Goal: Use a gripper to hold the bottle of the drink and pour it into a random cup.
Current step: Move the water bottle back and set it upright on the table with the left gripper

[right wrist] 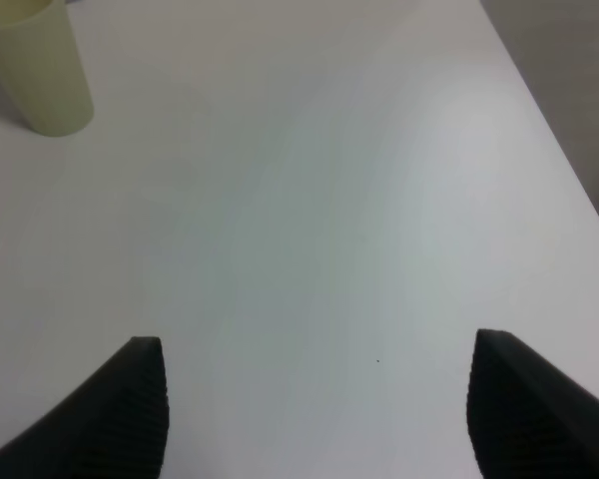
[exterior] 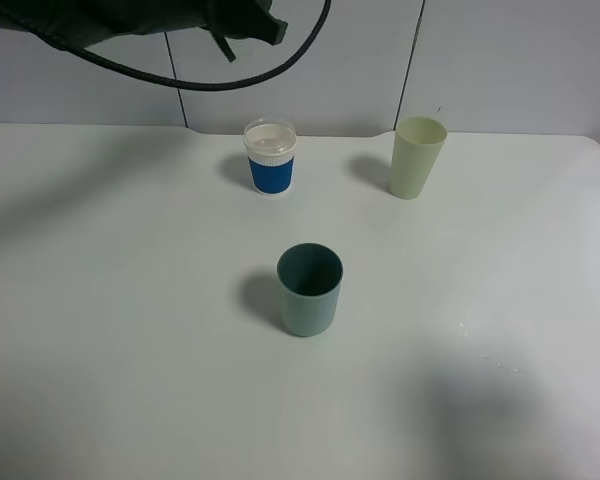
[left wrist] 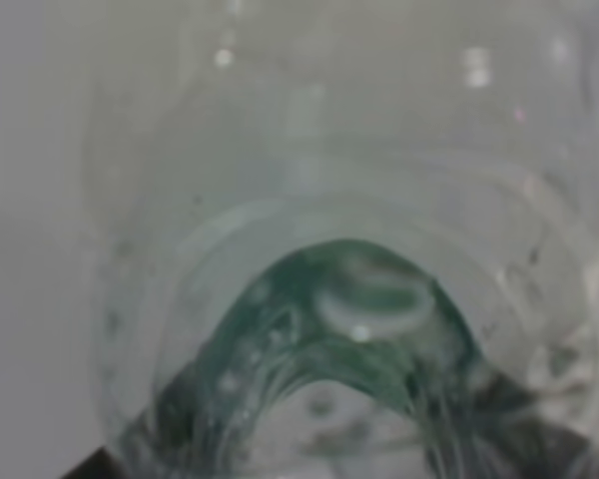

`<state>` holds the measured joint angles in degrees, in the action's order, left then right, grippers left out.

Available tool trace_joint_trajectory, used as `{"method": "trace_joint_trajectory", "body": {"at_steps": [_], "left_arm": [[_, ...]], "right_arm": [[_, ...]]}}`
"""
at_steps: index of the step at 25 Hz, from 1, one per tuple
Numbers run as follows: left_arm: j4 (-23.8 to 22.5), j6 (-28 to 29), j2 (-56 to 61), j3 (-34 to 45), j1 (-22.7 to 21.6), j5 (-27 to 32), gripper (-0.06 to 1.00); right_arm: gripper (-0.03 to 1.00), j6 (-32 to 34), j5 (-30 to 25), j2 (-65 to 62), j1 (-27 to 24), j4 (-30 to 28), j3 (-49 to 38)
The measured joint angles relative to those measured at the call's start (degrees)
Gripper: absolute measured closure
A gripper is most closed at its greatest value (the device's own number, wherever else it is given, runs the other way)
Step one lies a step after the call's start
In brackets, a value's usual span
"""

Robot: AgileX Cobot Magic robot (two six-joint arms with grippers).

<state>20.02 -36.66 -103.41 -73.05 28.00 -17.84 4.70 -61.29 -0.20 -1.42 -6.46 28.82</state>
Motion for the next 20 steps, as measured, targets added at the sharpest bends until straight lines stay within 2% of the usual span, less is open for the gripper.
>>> {"method": "trace_joint_trajectory", "body": {"at_steps": [4, 6, 8, 13, 20], "left_arm": [[-13.18, 19.21, 2.49, 5.00, -3.18, 0.26, 0.51], [-16.67, 26.85, 3.53, 7.52, -4.79, 0.26, 0.51], [-17.69, 31.18, 4.26, 10.39, -6.25, 0.26, 0.51], [-17.96, 34.18, 4.96, 17.17, -9.29, -3.34, 0.51], [-18.03, 34.31, 4.97, 28.28, -10.30, -16.06, 0.51]], "right_arm": [[0.33, 0.00, 0.00, 0.00, 0.00, 0.00, 0.00], [0.33, 0.00, 0.00, 0.00, 0.00, 0.00, 0.00], [0.33, 0.00, 0.00, 0.00, 0.00, 0.00, 0.00], [0.33, 0.00, 0.00, 0.00, 0.00, 0.00, 0.00], [0.33, 0.00, 0.00, 0.00, 0.00, 0.00, 0.00]]}}
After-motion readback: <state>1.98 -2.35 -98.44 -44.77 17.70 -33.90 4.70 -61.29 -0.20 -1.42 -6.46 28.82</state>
